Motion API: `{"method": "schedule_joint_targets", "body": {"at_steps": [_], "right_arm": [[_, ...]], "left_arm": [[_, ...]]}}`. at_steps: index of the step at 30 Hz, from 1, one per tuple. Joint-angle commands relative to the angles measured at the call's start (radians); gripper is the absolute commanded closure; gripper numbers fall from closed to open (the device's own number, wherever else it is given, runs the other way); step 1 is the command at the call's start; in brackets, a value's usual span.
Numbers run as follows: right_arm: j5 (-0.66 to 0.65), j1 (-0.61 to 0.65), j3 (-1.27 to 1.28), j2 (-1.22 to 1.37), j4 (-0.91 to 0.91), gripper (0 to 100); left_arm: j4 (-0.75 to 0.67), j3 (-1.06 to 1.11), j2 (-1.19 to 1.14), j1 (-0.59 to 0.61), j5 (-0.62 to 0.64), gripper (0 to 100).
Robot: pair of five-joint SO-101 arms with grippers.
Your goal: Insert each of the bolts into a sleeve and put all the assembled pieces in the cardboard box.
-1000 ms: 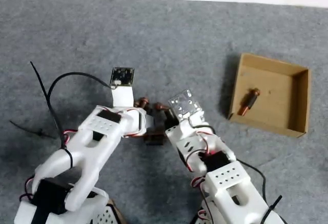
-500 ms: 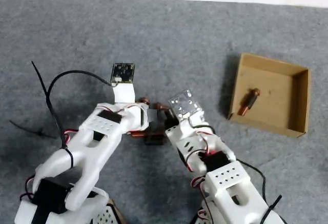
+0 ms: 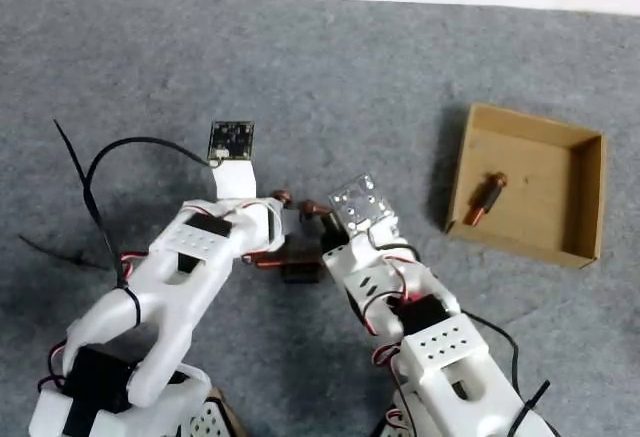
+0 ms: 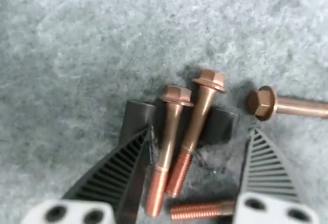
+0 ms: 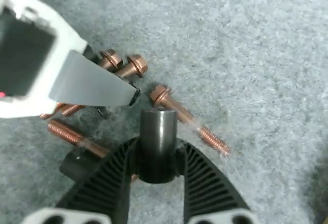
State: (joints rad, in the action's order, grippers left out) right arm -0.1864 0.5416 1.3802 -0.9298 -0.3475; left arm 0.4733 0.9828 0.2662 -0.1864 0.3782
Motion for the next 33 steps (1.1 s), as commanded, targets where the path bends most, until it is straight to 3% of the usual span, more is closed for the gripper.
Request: {"method": "schedule_joint_targets", "body": {"at_steps": [1, 7, 16, 26, 33], "right_arm": [[-0.005, -0.013, -0.01, -0.028, 0.028, 99.4], [-0.005, -0.013, -0.01, -0.027, 0.028, 99.4], [-0.005, -0.013, -0.01, -0.027, 0.028, 99.4], [-0.005, -0.013, -0.01, -0.027, 0.028, 99.4], [-0.005, -0.013, -0.008, -0.027, 0.028, 99.4]], "left_arm": [[-0.018, -0.041, -0.001, 0.018, -0.002, 73], [-0.014, -0.036, -0.01, 0.016, -0.002, 73], [-0.012, -0.159, -0.234, 0.001, -0.006, 73], [-0.012, -0.165, -0.246, -0.001, -0.006, 73], [-0.012, -0.166, -0.248, -0.001, -0.006, 99]]}}
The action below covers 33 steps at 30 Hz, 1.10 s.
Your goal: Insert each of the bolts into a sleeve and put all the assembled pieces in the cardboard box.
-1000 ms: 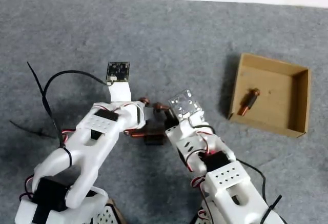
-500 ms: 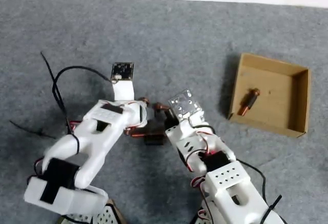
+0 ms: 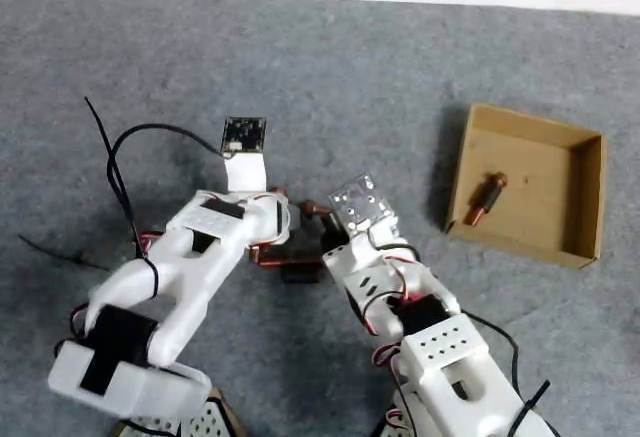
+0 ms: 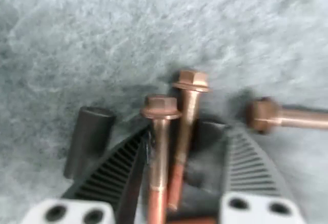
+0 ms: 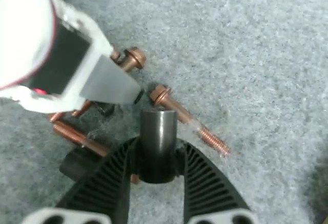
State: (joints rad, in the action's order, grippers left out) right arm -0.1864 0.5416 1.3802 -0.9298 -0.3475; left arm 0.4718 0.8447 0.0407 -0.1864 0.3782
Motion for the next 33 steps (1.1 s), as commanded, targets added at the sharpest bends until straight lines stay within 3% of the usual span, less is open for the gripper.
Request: {"method": "schedule_joint_targets", "body": {"at_steps": [1, 26, 33], "right_arm": [[-0.005, -0.013, -0.008, -0.027, 0.028, 99.4], [-0.005, -0.013, -0.008, -0.027, 0.028, 99.4], [-0.005, -0.013, -0.008, -0.027, 0.028, 99.4]], "left_arm": [[-0.011, -0.028, -0.022, -0.001, -0.008, 100], [-0.011, -0.024, 0.045, 0.008, -0.009, 99], [-0.002, 0.114, 0.328, 0.031, -0.009, 99]]}}
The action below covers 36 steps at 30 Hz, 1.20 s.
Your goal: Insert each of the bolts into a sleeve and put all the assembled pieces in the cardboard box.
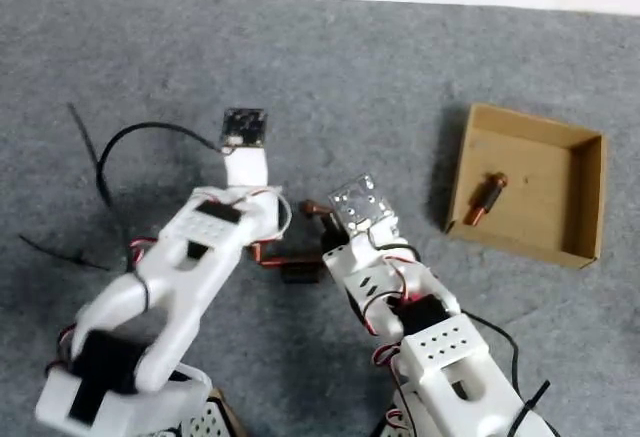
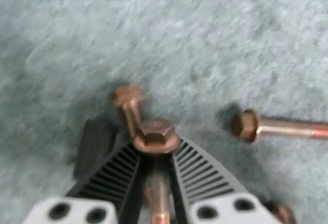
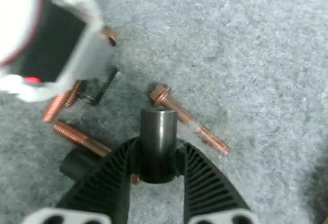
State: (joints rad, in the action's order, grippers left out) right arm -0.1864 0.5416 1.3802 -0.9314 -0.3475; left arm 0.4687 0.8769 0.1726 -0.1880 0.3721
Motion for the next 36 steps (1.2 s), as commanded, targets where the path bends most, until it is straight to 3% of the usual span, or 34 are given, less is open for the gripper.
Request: {"method": "schedule_joint_targets", "body": {"at_steps": [1, 5, 12, 16, 22, 27, 30, 36], "right_arm": [[-0.005, -0.013, -0.008, -0.025, 0.028, 99.4], [-0.005, -0.013, -0.008, -0.025, 0.028, 99.4], [-0.005, -0.013, -0.008, -0.025, 0.028, 99.4], [-0.005, -0.013, -0.008, -0.025, 0.028, 99.4], [0.0, -0.007, -0.01, -0.025, 0.047, 99.4], [0.0, 0.007, 0.081, -0.025, 0.257, 99.4], [-0.003, 0.087, 0.168, -0.03, 0.415, 99.4], [-0.005, 0.183, 0.255, -0.03, 0.576, 99.4]], "left_arm": [[0.002, 0.122, 0.254, 0.044, -0.003, 99], [-0.115, 0.288, 0.469, 0.07, 0.0, 99], [-0.46, 0.593, 0.753, 0.073, 0.002, 99], [-0.529, 0.679, 0.878, 0.074, 0.003, 99], [-0.535, 0.746, 1.046, 0.074, 0.014, 99], [-0.535, 0.816, 1.224, 0.079, 0.272, 99], [-0.517, 0.828, 1.345, 0.117, 0.31, 99], [-0.305, 0.823, 1.57, 0.157, 0.416, 99]]}}
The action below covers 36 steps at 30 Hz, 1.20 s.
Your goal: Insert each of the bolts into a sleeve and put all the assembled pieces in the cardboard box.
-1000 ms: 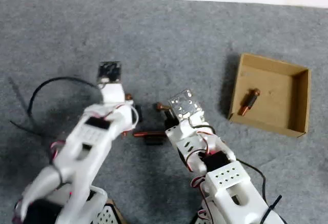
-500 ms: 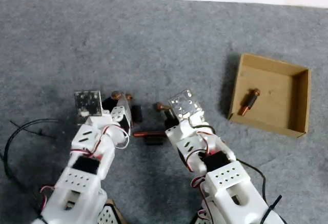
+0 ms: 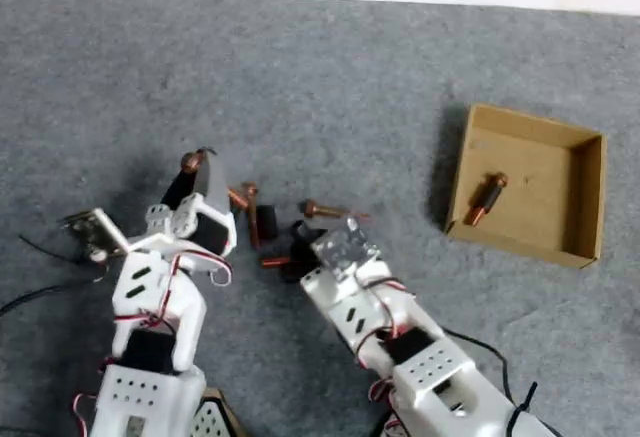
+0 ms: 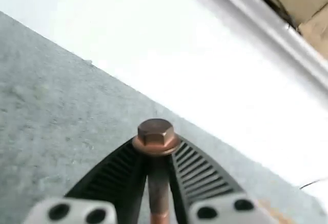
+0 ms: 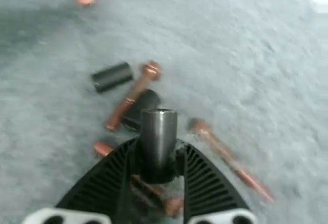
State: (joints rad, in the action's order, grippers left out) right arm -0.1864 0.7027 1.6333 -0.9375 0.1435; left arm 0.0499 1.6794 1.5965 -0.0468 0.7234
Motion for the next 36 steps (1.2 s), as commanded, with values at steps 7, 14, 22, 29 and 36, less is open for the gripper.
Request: {"method": "schedule_joint_targets", "body": {"at_steps": [7, 14, 22, 29, 36], "right_arm": [[-0.005, 0.042, 0.002, -0.021, 0.104, 99.4], [-0.21, 0.093, 0.002, -0.027, 0.105, 99.4], [-0.273, 0.091, 0.004, -0.028, 0.105, 99.4], [-0.27, 0.096, 0.005, -0.028, 0.199, 99.4], [-0.27, 0.096, 0.044, -0.021, 0.348, 99.4]], "left_arm": [[0.242, 0.016, 0.228, -0.051, 0.091, 99], [0.244, 0.016, 0.226, -0.107, 0.091, 99], [0.245, 0.016, 0.226, -0.111, 0.091, 99], [0.245, 0.015, 0.226, -0.105, 0.092, 99], [0.242, 0.015, 0.226, -0.104, 0.092, 99]]}}
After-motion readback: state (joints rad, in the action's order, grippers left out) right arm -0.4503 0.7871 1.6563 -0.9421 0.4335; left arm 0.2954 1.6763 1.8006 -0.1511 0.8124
